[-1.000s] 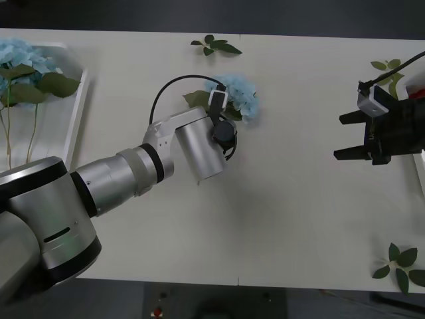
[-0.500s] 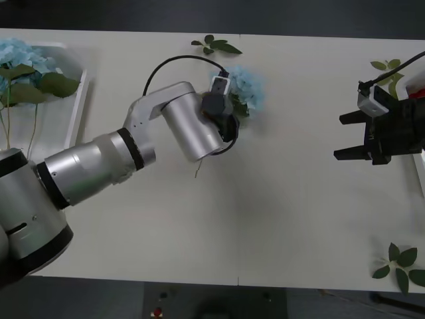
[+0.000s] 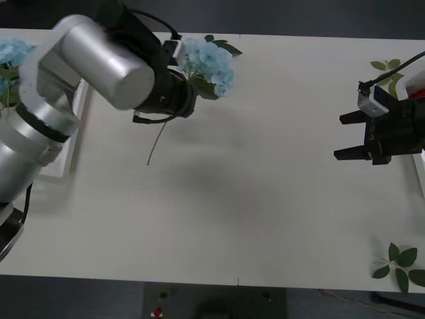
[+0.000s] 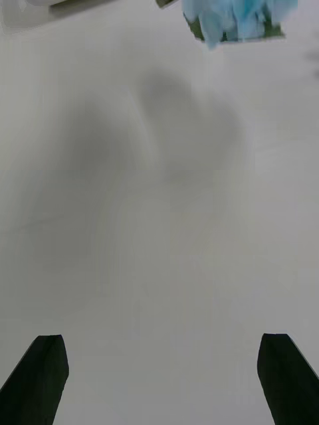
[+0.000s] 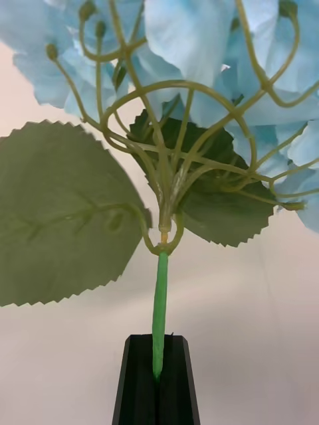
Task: Put the red flowers into the right box and the blue flowers into the left box
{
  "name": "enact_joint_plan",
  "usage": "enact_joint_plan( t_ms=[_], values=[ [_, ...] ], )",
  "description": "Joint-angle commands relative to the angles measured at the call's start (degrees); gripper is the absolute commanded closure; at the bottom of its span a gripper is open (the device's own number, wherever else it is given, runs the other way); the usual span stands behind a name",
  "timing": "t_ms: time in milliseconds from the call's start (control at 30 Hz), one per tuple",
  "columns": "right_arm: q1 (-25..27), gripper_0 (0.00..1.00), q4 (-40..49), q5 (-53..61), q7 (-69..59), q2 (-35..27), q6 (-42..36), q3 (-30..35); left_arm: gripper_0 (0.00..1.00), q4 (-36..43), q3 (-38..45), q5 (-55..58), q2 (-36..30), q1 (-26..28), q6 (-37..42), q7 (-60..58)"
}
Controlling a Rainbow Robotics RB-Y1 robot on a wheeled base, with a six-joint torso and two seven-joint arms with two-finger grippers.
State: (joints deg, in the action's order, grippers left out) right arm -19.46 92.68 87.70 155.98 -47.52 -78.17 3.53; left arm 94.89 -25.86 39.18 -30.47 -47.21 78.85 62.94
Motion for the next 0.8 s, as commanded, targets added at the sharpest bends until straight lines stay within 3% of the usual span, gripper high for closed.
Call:
enact_joint_plan(
  t_ms=[33,233,400,567,800],
  values=[
    [-1.02,0.17,0.84,0.45,-0.98,-2.49,0.12,0.95,1.00,5.13,8.11,3.80,-4.51,1.86,6.85,7.11],
    [-1.02,0.17,0.84,0.45,-0.98,-2.49,0.12,0.95,1.00,10.93,20.94,6.00,-8.64,6.52,15.90,16.69],
    [-1.02,0.17,0.84,0.45,-0.98,-2.49,0.12,0.95,1.00,12.33,31.84,9.52,-10.84,10.47,17.04,23.37],
    [-1.02,0.17,0.84,0.45,-0.98,-2.49,0.12,0.95,1.00,13.91,41.86,9.96,-12.60,13.90,14.32,27.86],
    [-1.02,0.17,0.84,0.45,-0.98,-2.49,0.12,0.95,1.00,14.00,48.10,9.25,-14.70,19.88,5.18,29.17]
  ],
)
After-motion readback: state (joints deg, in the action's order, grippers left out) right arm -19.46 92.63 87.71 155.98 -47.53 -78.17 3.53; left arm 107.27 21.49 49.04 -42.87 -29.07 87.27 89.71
